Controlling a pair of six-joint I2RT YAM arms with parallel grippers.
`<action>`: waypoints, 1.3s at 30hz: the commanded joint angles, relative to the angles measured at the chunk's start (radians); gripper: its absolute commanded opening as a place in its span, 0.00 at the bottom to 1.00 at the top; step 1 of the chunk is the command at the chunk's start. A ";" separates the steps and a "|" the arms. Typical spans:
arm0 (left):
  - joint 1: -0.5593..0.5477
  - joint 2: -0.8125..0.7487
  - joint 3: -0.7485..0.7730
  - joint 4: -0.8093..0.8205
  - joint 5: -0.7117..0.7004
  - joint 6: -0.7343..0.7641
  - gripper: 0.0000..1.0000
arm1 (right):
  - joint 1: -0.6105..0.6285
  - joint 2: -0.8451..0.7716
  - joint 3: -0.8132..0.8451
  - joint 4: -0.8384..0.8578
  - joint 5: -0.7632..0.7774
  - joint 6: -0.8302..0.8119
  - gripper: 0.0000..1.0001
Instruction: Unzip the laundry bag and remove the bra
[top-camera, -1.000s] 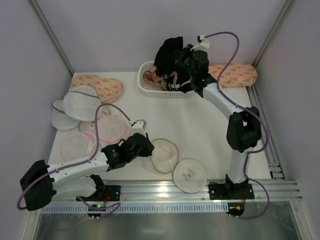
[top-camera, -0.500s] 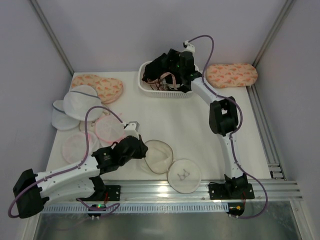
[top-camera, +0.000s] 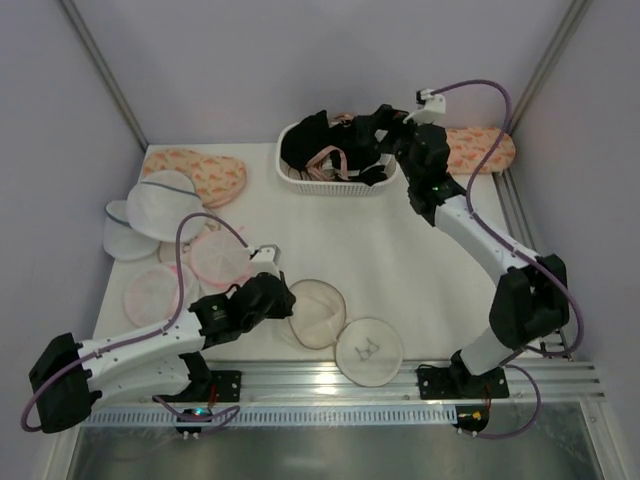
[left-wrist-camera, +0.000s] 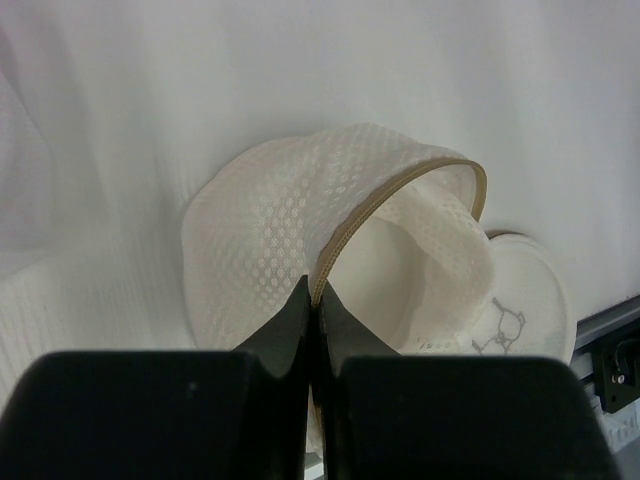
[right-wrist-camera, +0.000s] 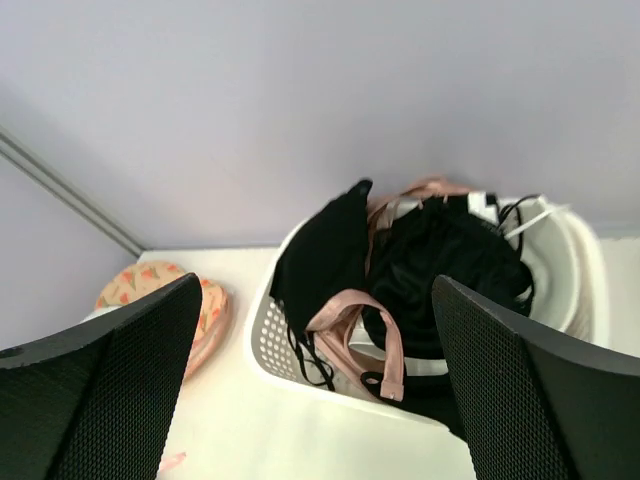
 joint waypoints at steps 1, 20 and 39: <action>0.004 0.017 -0.021 0.066 -0.014 -0.023 0.00 | 0.010 -0.155 -0.107 -0.082 0.139 -0.056 1.00; -0.005 0.169 -0.220 0.454 0.001 -0.270 0.00 | 0.554 -0.962 -0.802 -1.003 0.495 0.492 0.99; 0.101 0.622 -0.150 1.042 -0.124 -0.423 0.00 | 0.651 -0.995 -0.842 -1.129 0.509 0.624 1.00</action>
